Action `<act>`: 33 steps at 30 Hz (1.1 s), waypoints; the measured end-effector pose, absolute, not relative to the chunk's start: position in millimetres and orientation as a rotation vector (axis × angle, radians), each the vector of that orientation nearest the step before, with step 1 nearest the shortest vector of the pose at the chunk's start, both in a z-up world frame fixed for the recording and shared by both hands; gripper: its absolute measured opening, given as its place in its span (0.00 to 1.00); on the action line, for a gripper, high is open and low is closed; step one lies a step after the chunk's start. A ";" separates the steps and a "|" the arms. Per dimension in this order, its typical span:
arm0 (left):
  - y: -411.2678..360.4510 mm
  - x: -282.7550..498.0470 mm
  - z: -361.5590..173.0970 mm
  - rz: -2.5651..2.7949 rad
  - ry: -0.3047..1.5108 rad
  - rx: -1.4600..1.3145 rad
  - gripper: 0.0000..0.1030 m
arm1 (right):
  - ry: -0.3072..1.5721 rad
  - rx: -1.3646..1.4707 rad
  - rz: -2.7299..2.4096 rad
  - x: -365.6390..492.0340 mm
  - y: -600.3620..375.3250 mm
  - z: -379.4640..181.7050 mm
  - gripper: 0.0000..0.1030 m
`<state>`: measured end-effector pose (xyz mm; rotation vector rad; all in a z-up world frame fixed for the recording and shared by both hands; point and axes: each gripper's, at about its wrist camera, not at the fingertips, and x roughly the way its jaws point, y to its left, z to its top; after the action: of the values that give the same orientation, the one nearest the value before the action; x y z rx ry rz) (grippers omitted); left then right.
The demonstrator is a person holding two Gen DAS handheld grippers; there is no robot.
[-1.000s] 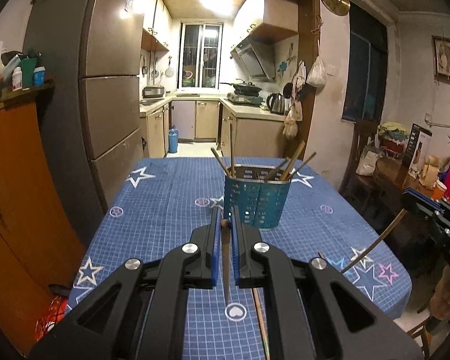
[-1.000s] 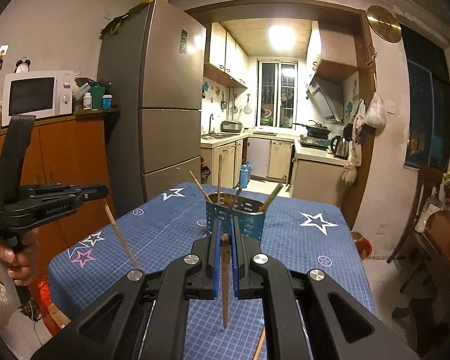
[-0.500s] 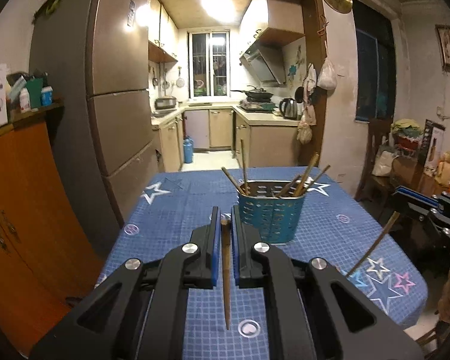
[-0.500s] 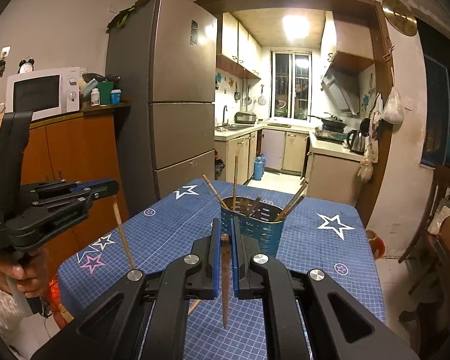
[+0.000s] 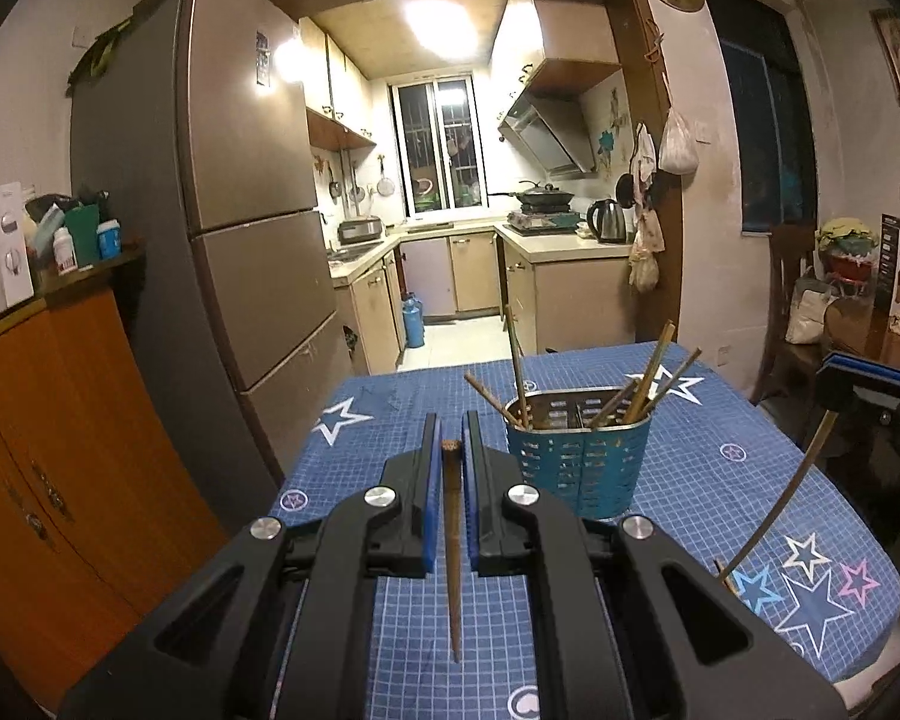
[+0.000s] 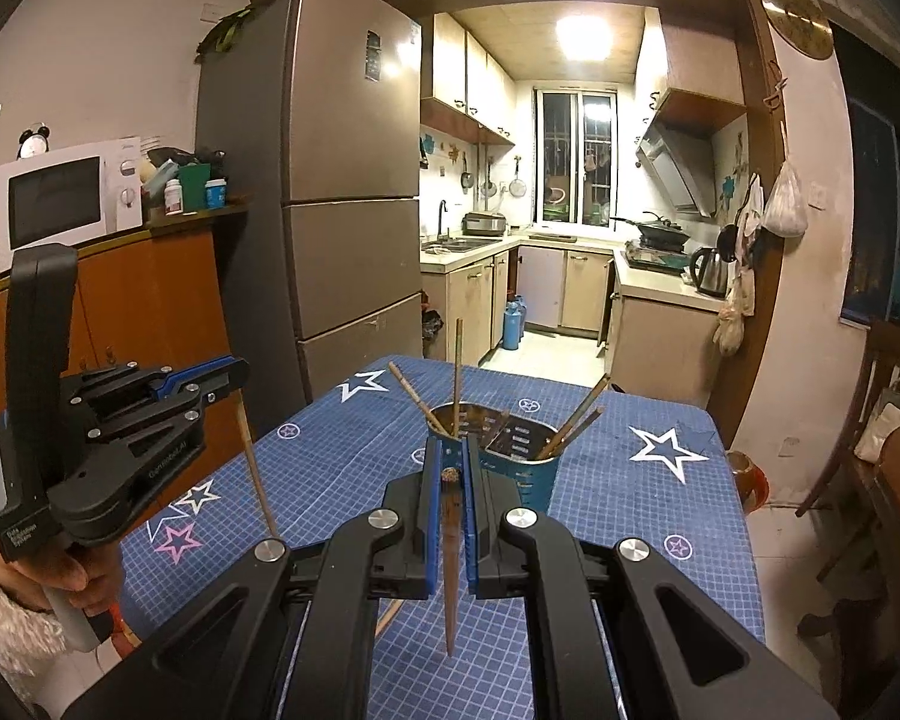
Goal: Organize utensils
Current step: 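Lift and carry both held chopsticks over the teal utensil holder, then lower the chopsticks into the holder and open both tools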
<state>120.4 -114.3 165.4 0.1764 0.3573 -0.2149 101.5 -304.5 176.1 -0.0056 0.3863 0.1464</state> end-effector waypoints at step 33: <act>-164.6 210.5 263.0 -0.345 0.188 0.073 0.05 | 0.202 0.002 0.024 181.5 -330.1 294.9 0.07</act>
<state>210.5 -164.6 263.0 0.0729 0.1878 -0.3453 181.5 -330.1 294.9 0.0016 0.2020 0.0236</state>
